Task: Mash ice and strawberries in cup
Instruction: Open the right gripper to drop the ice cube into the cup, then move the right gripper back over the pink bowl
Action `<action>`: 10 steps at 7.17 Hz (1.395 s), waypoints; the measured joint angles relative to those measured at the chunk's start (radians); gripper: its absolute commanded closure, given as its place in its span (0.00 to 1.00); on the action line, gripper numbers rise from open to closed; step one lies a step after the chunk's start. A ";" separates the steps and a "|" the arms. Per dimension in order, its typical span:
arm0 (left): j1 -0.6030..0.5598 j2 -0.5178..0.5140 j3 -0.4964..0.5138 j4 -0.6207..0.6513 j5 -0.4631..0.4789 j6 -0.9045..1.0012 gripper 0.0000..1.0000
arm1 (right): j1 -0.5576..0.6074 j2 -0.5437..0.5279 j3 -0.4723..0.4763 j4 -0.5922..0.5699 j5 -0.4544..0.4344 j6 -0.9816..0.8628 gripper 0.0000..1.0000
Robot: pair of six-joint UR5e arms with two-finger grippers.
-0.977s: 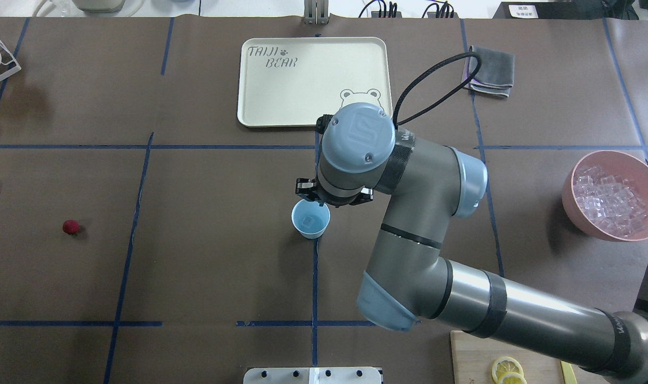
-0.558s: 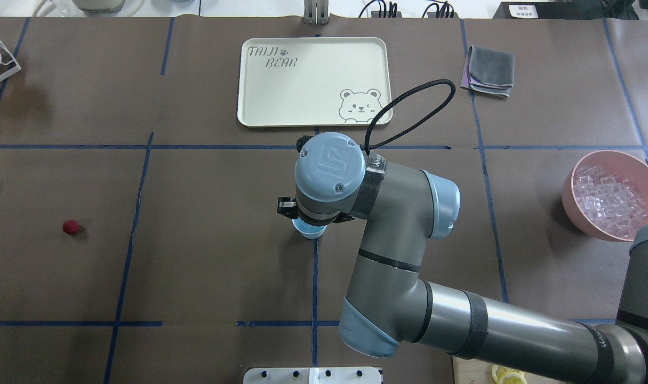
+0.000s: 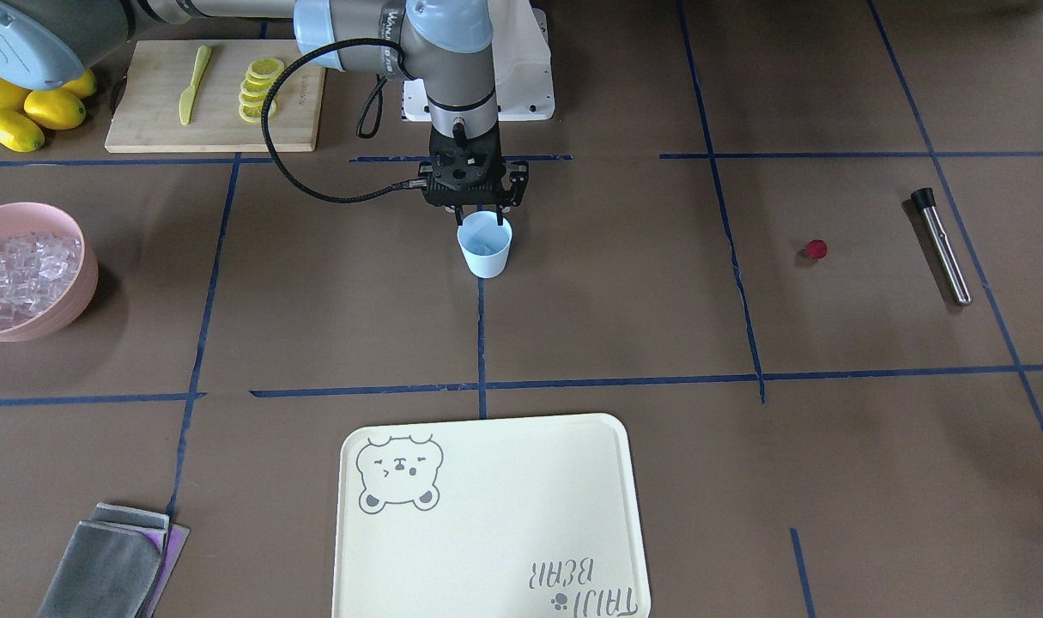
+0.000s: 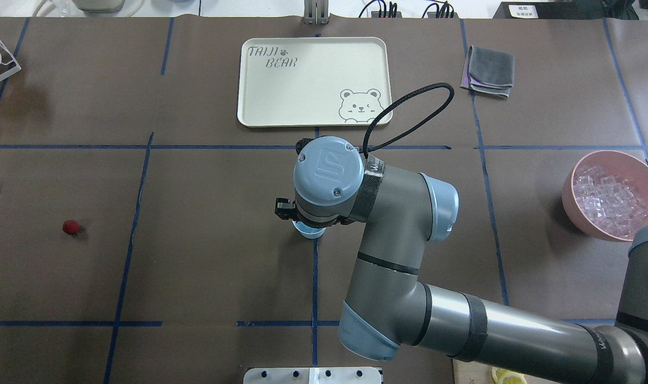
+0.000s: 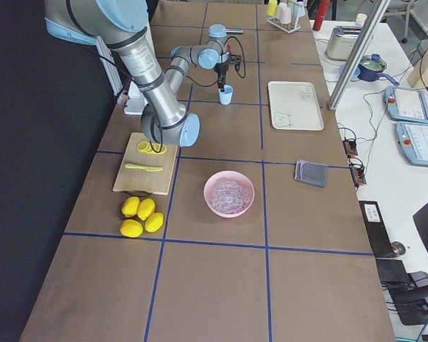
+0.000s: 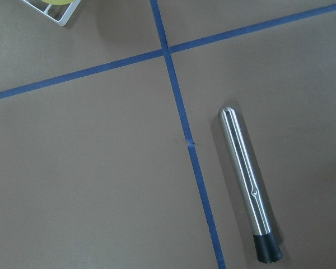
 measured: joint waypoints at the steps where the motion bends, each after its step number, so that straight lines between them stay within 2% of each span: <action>1: 0.001 0.000 0.000 0.000 0.000 0.000 0.00 | 0.006 -0.001 0.003 0.000 0.001 -0.001 0.01; 3: 0.004 0.000 0.001 0.000 0.000 0.000 0.00 | 0.070 -0.022 0.023 -0.002 0.032 -0.026 0.01; 4: 0.005 0.000 0.001 0.000 0.000 0.000 0.00 | 0.132 -0.069 0.051 -0.001 0.079 -0.081 0.01; 7: 0.006 0.000 0.002 0.000 0.000 0.000 0.00 | 0.360 -0.370 0.214 0.008 0.218 -0.452 0.01; 10: 0.006 0.000 -0.002 0.000 0.000 0.000 0.00 | 0.564 -0.706 0.258 0.118 0.291 -0.859 0.01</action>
